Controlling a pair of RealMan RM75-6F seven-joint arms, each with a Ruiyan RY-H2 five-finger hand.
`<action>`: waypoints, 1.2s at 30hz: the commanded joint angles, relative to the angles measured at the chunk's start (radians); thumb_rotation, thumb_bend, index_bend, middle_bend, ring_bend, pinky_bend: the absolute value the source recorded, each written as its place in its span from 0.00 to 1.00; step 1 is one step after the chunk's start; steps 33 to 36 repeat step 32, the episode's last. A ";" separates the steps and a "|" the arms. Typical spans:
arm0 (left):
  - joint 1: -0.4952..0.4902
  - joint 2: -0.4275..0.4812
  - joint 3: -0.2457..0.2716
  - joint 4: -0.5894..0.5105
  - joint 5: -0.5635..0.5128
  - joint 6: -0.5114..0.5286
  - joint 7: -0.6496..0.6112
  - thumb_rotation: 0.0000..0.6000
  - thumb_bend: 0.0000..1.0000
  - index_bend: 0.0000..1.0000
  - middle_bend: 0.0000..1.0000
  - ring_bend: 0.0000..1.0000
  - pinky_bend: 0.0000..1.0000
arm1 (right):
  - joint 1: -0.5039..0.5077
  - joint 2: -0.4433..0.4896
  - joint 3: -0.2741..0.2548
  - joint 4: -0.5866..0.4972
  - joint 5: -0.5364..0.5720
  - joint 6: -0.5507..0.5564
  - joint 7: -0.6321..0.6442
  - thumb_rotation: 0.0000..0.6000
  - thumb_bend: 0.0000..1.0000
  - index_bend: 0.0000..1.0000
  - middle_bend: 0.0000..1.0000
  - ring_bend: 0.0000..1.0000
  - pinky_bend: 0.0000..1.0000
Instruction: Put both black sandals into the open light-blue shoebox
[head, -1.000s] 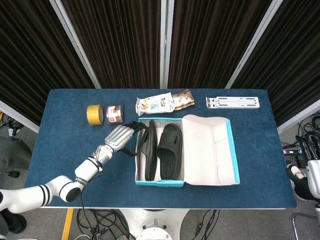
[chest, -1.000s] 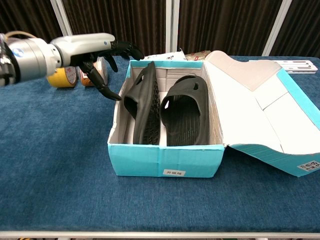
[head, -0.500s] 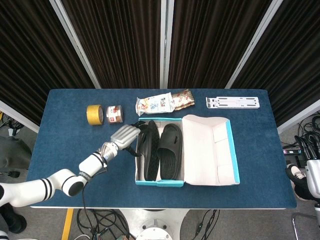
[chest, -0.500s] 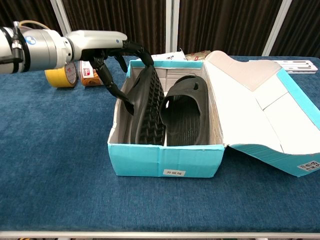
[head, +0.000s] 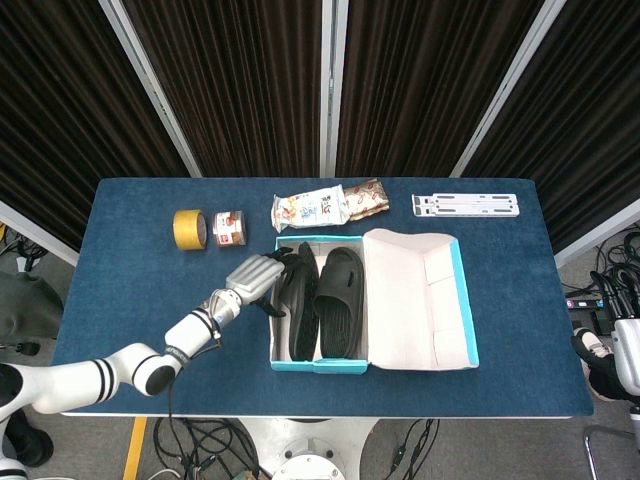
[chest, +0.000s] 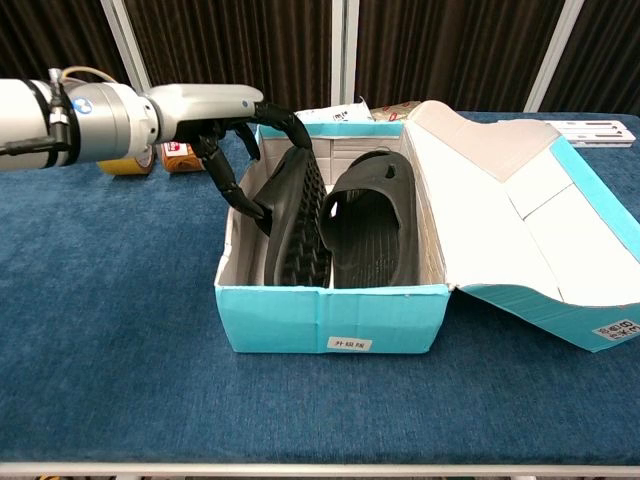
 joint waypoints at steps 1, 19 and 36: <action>0.048 0.054 -0.015 -0.069 0.007 0.092 0.000 1.00 0.03 0.20 0.15 0.04 0.25 | -0.001 0.000 0.000 0.001 0.001 0.000 0.002 1.00 0.12 0.01 0.13 0.02 0.13; 0.507 0.292 0.139 -0.192 -0.005 0.688 0.188 1.00 0.03 0.21 0.15 0.04 0.18 | 0.017 -0.035 -0.026 0.093 -0.047 -0.048 0.245 1.00 0.12 0.01 0.10 0.00 0.13; 0.771 0.264 0.235 -0.207 0.135 0.968 0.174 1.00 0.03 0.21 0.15 0.04 0.17 | -0.010 -0.069 -0.046 0.066 -0.092 0.021 0.229 1.00 0.12 0.01 0.10 0.00 0.12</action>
